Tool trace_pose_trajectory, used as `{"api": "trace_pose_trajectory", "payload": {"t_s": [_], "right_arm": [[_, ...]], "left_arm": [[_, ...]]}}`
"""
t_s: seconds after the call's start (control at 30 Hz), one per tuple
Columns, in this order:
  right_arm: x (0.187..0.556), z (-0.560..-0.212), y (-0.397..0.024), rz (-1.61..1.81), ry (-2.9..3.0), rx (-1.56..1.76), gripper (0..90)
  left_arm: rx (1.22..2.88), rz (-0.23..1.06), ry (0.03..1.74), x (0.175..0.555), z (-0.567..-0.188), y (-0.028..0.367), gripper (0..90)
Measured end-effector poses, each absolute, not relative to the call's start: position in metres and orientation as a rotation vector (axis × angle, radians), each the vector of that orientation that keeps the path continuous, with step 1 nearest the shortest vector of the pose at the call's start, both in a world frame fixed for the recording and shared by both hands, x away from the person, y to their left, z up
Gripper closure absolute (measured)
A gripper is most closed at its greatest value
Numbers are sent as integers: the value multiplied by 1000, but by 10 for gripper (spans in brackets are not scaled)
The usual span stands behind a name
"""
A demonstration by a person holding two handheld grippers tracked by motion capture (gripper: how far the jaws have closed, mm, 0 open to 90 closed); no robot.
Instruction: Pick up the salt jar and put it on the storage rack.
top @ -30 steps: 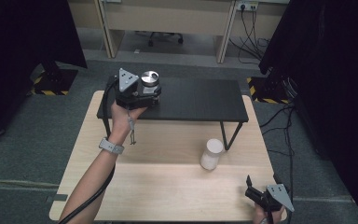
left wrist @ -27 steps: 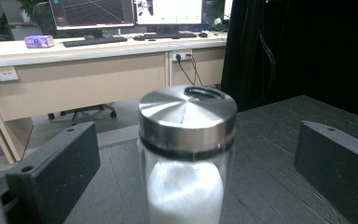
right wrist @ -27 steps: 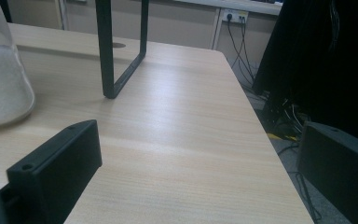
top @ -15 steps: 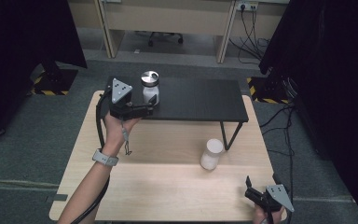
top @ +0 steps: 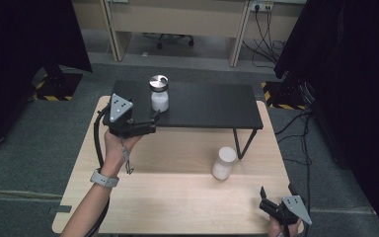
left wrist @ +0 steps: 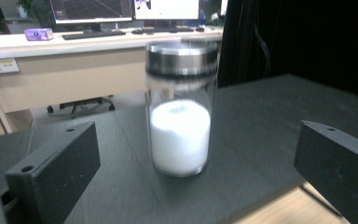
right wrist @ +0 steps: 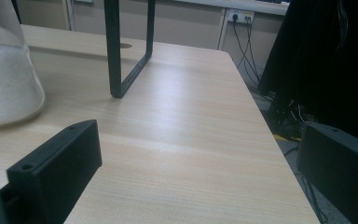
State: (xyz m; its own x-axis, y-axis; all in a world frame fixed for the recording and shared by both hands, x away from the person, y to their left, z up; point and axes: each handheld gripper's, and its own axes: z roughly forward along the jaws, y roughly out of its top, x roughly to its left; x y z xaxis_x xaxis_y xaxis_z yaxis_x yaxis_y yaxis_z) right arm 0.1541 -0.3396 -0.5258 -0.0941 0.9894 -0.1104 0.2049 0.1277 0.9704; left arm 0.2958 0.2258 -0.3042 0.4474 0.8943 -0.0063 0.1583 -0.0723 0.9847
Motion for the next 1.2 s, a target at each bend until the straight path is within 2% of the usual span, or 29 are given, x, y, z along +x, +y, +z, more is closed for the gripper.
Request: {"api": "trace_pose_trajectory", "payload": {"t_s": [0.63, 1.2], "right_arm": [[153, -526, -341, 1086, 1480, 1228, 2], [153, -526, -342, 1083, 1491, 1219, 2]], "left_arm": [[1568, 800, 970, 275, -324, 233, 0], [1526, 783, 971, 257, -352, 243, 0]]}}
